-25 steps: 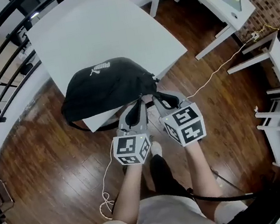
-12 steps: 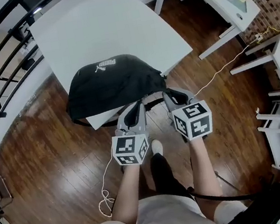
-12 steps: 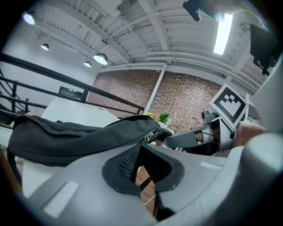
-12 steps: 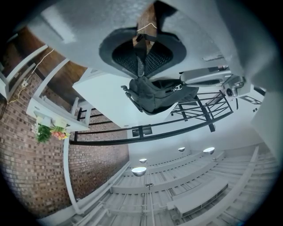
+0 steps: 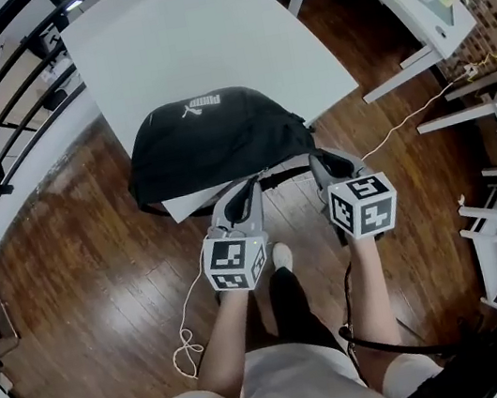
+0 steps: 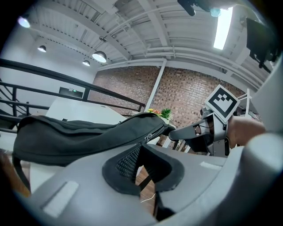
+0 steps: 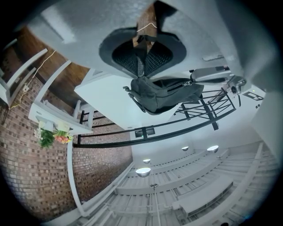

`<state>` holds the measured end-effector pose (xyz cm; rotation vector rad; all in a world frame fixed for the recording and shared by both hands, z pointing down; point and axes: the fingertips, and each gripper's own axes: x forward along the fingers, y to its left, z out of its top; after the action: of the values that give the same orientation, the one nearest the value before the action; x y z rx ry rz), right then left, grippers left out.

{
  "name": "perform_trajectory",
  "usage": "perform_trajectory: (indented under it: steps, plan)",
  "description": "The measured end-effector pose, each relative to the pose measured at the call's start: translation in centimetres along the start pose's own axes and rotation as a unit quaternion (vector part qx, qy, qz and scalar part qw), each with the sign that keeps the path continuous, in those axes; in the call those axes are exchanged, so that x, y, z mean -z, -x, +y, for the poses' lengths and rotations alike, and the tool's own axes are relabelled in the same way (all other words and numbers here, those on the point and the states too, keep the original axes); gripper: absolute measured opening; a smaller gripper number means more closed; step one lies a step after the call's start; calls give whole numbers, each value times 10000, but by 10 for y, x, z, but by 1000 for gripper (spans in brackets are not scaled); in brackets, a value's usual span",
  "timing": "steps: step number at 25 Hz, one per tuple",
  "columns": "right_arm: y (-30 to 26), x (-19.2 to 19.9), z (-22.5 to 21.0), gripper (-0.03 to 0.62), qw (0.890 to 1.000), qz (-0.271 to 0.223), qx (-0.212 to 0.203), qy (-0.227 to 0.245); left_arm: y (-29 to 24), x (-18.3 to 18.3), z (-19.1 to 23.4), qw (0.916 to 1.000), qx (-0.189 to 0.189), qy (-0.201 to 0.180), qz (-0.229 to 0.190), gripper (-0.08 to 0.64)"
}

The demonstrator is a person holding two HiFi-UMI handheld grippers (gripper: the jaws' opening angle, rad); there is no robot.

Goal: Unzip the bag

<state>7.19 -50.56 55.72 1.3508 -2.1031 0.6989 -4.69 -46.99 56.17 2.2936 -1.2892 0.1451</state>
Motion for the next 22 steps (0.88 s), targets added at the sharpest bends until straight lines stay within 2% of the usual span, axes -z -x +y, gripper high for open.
perform_trajectory:
  steps: [7,22]
  plan:
    - [-10,10,-11,37,9998,137,146,16,5,21,21,9996,-106,143,206,25]
    - [-30,20,-36,35,9985,382,379,135,34,44,78,9975,-473,60,519,25]
